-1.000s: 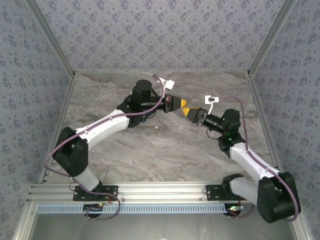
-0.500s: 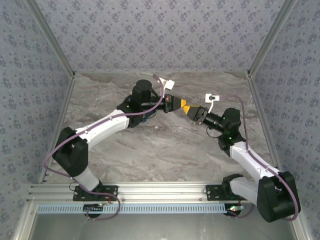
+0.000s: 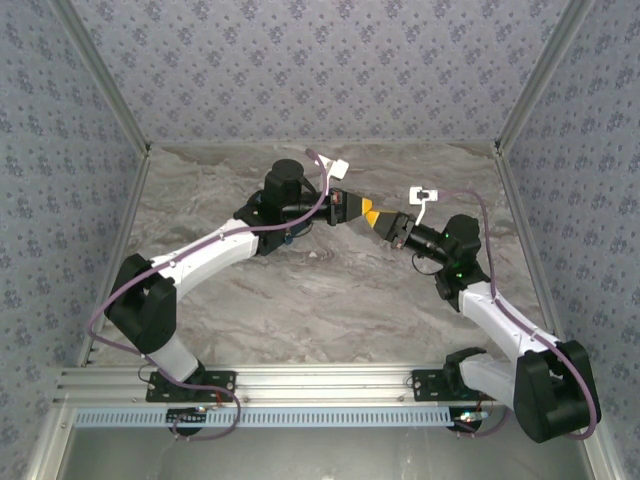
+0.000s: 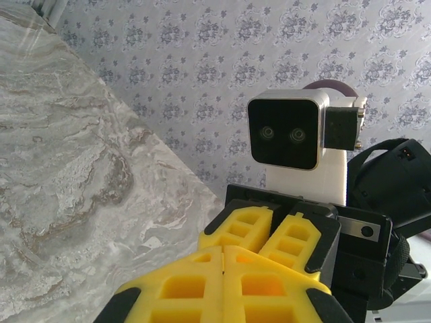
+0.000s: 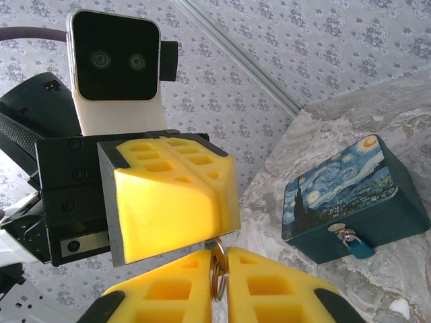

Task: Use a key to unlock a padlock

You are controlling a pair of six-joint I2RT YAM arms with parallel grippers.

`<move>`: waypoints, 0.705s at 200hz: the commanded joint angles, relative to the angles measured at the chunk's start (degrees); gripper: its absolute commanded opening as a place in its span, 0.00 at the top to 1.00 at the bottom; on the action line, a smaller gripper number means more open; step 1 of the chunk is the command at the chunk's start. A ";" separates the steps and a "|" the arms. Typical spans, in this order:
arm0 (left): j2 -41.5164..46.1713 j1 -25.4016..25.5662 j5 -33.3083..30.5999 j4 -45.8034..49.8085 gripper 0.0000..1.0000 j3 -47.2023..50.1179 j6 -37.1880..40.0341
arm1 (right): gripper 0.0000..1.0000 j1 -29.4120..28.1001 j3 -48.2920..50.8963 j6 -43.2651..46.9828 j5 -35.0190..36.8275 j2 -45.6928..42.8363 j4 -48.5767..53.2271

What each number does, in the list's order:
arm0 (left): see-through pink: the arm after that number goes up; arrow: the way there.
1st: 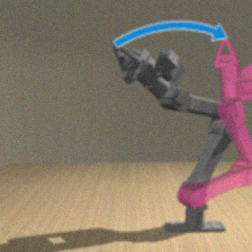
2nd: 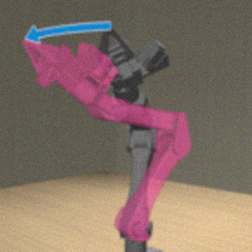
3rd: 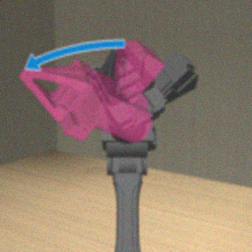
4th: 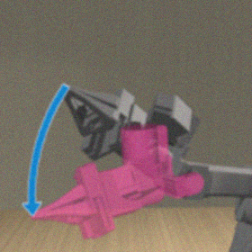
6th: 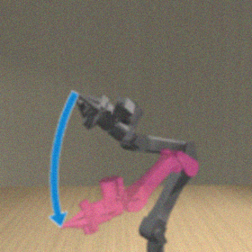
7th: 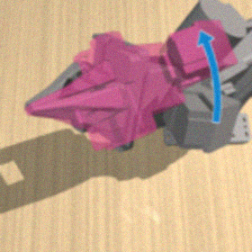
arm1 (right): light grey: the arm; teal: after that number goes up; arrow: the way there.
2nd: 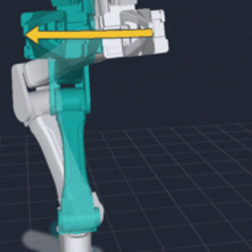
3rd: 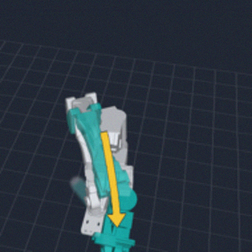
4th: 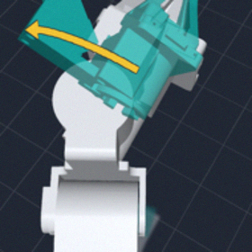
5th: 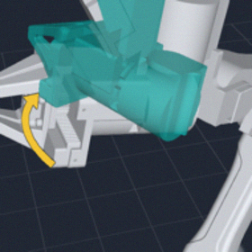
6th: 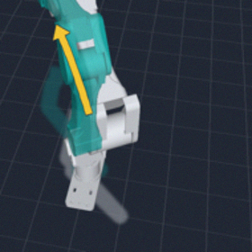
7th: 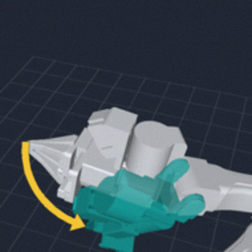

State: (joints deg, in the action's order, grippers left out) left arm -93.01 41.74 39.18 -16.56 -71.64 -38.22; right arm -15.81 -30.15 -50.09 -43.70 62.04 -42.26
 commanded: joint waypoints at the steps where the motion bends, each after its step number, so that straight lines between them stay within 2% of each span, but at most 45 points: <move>1: 0.33 0.05 -0.32 -2.14 1.00 0.00 -0.45 | 0.91 -0.39 -1.17 0.22 0.50 -0.75 -0.40; 38: 0.86 -0.51 -0.76 -2.37 0.98 0.26 -0.80 | 0.97 -0.45 -1.22 1.00 0.81 -1.81 1.40; 47: 1.11 -0.79 -1.02 -2.46 0.91 0.42 -0.98 | 0.99 -0.40 -1.18 1.33 0.97 -2.23 2.09; 66: 1.83 -1.63 -1.72 -1.74 0.67 0.88 -0.66 | 0.99 -0.40 -1.21 3.06 1.42 -3.32 5.28; 87: 3.06 -3.63 -3.76 3.50 0.58 0.65 2.09 | 0.99 -0.43 -1.31 6.88 2.53 -5.46 12.52; 103: 4.20 -5.72 -6.65 9.05 0.44 0.68 5.64 | 0.99 -0.59 -1.40 10.40 3.80 -7.59 19.63; 119: 4.67 -7.67 -11.71 15.64 0.33 0.42 9.62 | 0.99 -0.86 -1.57 13.50 5.87 -9.92 27.04; 141: 2.90 -8.77 -22.12 27.18 0.25 -2.62 16.81 | 0.99 -1.37 -1.75 17.76 9.04 -12.78 35.65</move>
State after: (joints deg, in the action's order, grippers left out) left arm -90.45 34.04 28.82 -3.38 -71.24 -30.70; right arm -16.45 -30.26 -39.31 -38.87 52.29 -19.59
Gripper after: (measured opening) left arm 0.723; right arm 0.054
